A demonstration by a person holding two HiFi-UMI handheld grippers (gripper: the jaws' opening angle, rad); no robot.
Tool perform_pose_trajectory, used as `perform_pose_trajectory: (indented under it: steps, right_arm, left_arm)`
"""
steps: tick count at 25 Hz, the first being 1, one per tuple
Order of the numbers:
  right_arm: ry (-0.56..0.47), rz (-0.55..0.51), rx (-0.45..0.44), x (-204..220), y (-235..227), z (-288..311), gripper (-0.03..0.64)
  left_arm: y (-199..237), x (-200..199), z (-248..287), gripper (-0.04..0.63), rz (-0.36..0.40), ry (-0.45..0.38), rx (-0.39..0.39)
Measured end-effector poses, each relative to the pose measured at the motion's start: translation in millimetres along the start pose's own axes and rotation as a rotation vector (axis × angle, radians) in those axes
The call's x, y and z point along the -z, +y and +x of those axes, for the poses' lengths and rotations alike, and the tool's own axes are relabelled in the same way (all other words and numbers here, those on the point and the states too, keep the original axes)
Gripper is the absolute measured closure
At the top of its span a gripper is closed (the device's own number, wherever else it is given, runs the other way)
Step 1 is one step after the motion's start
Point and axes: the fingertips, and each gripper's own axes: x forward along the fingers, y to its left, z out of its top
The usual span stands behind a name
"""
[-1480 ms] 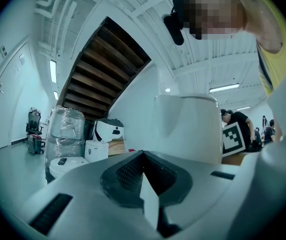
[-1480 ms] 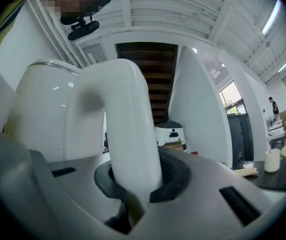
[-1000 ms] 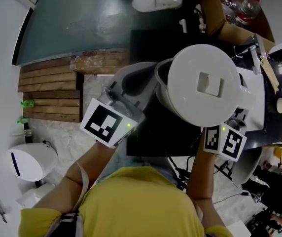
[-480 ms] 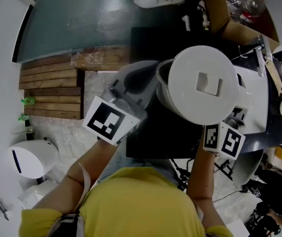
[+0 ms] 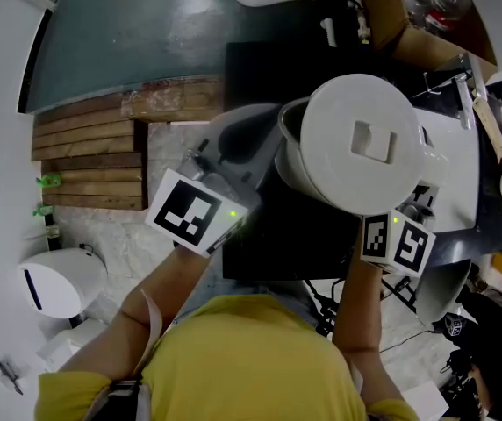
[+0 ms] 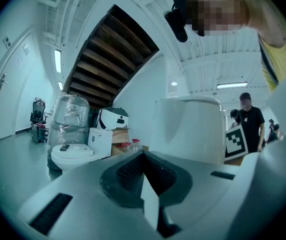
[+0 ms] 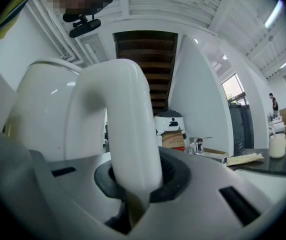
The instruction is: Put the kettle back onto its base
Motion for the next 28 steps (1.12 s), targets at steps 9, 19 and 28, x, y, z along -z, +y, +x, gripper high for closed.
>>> perform_pose_trajectory:
  steps: [9,19,28]
  right_arm:
    - [0.011,-0.021,0.028,1,-1,-7,0.549]
    - [0.104,-0.028,0.120,9,-6,-28,0.424]
    - [0.118,-0.006,0.147,-5,8,-75,0.420]
  left_arm:
    - [6,13,-1,0.586,0.003,0.034,-0.061]
    - [9,11,-3,0.586,0.004,0.041,-0.123]
    - [8,3,-10,0.586,-0.002,0.034,-0.123]
